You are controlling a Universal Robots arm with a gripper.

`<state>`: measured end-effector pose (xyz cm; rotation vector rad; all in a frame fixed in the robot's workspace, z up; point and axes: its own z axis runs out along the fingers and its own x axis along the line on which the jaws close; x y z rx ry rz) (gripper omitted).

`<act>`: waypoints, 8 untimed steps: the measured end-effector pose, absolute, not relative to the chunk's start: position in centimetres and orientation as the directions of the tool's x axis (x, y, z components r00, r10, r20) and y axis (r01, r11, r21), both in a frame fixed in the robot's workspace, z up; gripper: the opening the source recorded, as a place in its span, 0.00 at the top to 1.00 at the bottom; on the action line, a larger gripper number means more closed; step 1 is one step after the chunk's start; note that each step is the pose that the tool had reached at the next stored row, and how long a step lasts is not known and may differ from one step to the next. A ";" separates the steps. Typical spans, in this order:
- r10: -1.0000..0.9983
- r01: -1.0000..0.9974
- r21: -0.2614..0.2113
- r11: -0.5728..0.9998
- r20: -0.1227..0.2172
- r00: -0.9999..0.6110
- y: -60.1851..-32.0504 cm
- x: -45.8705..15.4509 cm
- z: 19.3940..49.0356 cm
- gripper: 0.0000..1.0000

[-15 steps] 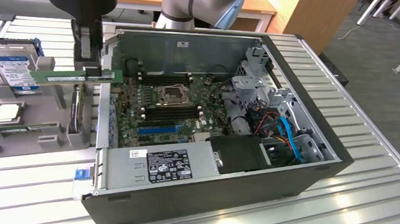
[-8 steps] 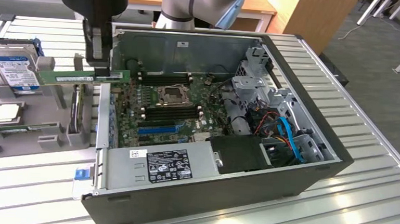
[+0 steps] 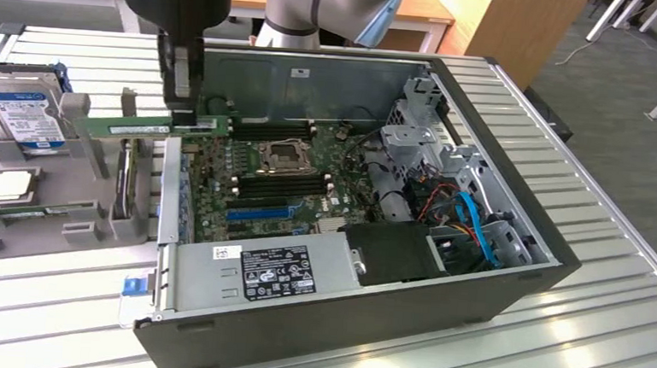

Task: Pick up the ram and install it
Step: 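Pick up the ram and move it above insertion slot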

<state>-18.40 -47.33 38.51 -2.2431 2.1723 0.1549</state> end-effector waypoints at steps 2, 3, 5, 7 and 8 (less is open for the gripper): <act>-0.996 -0.998 0.058 -0.035 -0.082 0.030 -47.3 -18.0 38.5 0.88; -0.996 -0.998 0.058 -0.035 -0.082 0.030 -47.3 -17.8 38.5 0.88; -0.996 -0.998 0.058 -0.035 -0.082 0.030 -47.3 -17.4 38.5 0.88; -0.996 -0.998 0.059 -0.035 -0.082 0.030 -47.4 -17.0 38.5 0.88; -0.996 -0.998 0.059 -0.035 -0.082 0.030 -47.4 -16.8 38.5 0.88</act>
